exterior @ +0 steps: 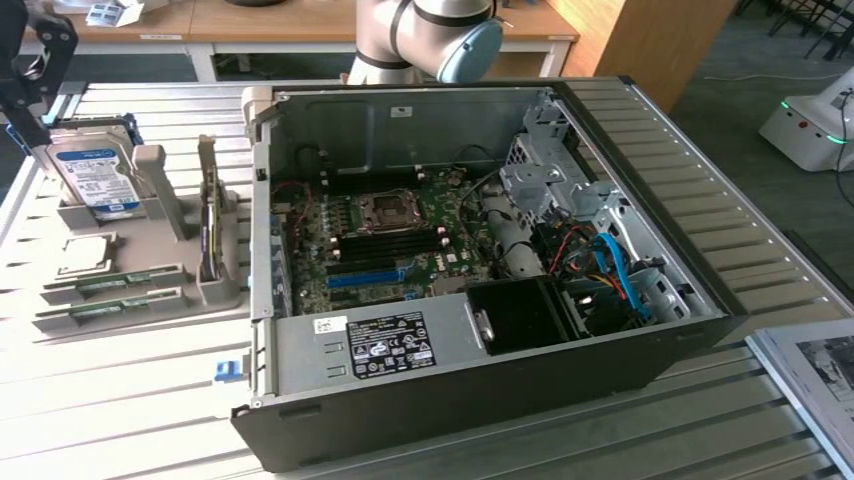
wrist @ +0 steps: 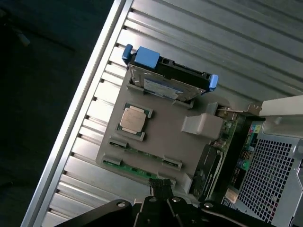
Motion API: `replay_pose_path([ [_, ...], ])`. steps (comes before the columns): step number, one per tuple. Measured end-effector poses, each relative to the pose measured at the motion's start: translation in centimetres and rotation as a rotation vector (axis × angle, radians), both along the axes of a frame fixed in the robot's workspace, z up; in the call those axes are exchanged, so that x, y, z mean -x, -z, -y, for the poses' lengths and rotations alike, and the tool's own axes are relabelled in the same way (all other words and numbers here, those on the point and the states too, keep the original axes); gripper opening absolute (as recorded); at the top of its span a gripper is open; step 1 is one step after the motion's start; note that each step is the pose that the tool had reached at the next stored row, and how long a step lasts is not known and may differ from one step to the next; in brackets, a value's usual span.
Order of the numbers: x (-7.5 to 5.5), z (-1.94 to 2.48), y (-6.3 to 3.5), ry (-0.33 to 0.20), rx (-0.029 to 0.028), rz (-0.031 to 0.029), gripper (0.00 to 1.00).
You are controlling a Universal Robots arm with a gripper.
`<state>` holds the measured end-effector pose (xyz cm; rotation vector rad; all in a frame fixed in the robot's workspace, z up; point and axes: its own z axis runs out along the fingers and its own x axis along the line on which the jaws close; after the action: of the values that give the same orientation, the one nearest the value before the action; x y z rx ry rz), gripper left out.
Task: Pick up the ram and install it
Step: 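Pick up the ram and move it above insertion slot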
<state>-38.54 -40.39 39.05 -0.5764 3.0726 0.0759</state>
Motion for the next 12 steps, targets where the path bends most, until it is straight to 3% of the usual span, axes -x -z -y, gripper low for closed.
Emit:
replay_pose_path([
  [12, 0.0, 0.0, 0.05, -0.215, 0.0, 0.0, 0.1],
])
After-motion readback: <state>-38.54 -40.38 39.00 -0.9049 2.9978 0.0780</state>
